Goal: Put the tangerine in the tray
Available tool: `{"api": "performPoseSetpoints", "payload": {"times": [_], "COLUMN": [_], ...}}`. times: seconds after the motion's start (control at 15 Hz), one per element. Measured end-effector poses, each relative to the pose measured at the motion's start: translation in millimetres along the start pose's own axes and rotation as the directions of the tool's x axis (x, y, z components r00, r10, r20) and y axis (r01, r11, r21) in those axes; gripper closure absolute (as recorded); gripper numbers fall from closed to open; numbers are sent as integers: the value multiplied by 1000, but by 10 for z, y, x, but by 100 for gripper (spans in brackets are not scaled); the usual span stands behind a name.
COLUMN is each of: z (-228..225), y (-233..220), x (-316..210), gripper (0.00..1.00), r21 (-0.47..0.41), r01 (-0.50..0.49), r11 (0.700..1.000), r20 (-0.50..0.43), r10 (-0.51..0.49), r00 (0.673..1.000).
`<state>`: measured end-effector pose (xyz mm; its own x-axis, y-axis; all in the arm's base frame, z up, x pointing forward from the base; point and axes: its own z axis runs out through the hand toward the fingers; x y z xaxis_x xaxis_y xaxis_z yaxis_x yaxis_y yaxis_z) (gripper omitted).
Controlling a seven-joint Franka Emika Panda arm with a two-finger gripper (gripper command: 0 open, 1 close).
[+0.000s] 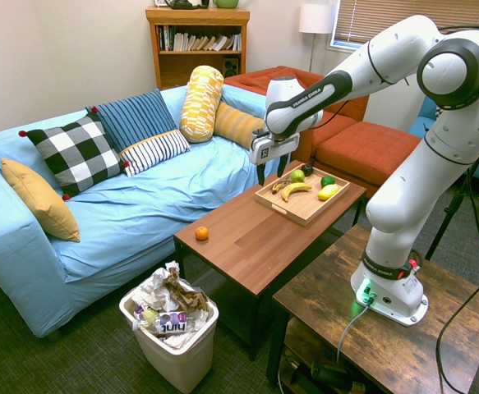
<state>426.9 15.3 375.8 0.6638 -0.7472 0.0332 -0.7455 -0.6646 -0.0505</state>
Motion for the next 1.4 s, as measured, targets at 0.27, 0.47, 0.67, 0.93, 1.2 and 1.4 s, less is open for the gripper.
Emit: {"api": "performPoseSetpoints", "payload": {"times": [0.27, 0.47, 0.67, 0.93, 1.2, 1.4], "z": [96, 379, 743, 1292, 1849, 2212], "y": [-198, -708, -1212, -1922, -2350, -2517], "x": [-70, -196, -120, 37, 139, 139], "gripper": [0, 0, 0, 0, 0, 0], "r21": [13, 25, 12, -5, -53, -87], "r01": [21, 22, 9, 5, 11, 10], "r11": [1000, 999, 1000, 1000, 999, 996], "r20": [-14, -24, -38, -33, -26, -9], "r10": [-21, -21, -8, -6, -13, -11], "r00": [1000, 999, 999, 999, 1000, 1000]}}
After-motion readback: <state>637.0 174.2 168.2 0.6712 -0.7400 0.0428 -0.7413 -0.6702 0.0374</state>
